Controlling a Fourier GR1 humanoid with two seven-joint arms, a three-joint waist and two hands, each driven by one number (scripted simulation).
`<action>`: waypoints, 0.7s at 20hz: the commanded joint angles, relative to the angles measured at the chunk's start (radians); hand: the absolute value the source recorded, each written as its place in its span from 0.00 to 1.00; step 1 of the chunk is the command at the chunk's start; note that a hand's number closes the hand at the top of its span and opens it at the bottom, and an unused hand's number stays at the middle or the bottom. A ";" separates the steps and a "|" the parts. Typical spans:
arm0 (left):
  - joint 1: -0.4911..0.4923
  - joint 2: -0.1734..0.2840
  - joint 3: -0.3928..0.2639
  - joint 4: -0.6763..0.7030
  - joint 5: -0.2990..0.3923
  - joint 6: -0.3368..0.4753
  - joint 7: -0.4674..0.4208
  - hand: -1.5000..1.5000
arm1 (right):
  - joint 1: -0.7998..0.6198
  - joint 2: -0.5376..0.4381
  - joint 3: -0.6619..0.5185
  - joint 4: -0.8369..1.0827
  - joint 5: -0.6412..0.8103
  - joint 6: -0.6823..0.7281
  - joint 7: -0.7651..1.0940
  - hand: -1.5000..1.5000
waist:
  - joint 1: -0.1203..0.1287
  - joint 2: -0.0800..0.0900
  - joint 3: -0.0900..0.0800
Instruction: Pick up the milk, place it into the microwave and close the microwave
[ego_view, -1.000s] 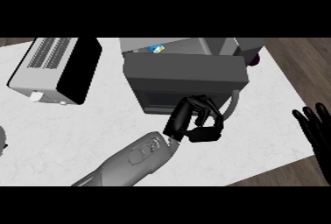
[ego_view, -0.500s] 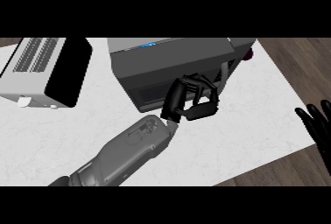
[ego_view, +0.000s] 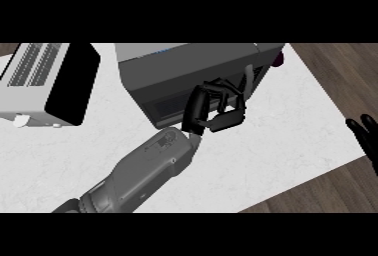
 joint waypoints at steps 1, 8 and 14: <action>-0.061 0.000 0.030 0.062 0.032 -0.018 -0.023 1.00 | -0.014 -0.005 -0.002 -0.017 -0.023 -0.002 0.011 0.00 | -0.017 0.010 0.000; -0.069 0.000 0.018 0.076 0.068 -0.012 -0.068 1.00 | -0.035 -0.030 -0.014 -0.017 -0.057 -0.001 0.041 0.00 | -0.023 0.016 0.002; -0.066 0.000 0.018 0.104 0.093 -0.025 -0.102 1.00 | -0.040 -0.043 -0.031 -0.031 -0.093 -0.010 0.060 0.00 | -0.025 0.018 0.002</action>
